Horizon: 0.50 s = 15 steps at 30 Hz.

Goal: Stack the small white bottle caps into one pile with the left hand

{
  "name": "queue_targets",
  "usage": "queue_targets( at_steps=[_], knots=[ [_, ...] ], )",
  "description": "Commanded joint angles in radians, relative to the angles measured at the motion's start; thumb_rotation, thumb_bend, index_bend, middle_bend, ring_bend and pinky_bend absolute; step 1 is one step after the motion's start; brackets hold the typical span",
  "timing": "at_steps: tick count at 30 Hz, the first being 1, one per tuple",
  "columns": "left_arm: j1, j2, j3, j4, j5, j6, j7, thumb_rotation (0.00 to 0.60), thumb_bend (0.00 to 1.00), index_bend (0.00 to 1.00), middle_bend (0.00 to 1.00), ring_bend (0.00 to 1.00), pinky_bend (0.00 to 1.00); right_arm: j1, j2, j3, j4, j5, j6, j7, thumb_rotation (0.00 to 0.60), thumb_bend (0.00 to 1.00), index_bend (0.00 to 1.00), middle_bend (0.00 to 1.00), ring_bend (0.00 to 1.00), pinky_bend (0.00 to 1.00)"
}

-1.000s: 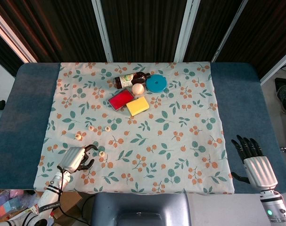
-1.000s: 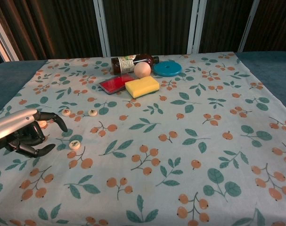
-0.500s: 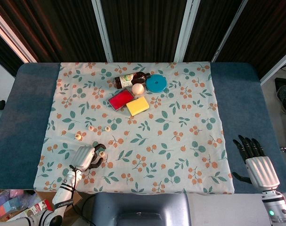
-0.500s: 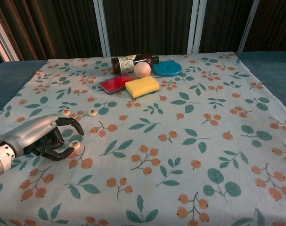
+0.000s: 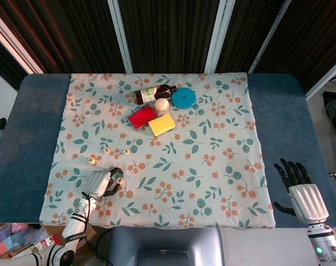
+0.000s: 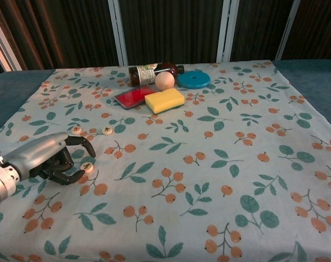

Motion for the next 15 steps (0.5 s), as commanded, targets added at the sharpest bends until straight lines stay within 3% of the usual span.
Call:
queue_targets(
  at_steps=[1,15],
  knots=[
    [0.001,-0.001,0.002,0.001,-0.001,-0.003,0.000,0.600,0.43,0.37,1.00,1.00,1.00,0.000,0.000,0.000,0.000,0.000,0.000,0.000,0.600,0.05,0.00,0.00,0.00,0.00],
    [-0.001,-0.010,0.005,0.013,-0.003,-0.009,-0.001,0.600,0.43,0.42,1.00,1.00,1.00,-0.002,0.003,0.000,0.001,0.000,0.005,0.006,0.600,0.05,0.00,0.00,0.00,0.00]
  ],
)
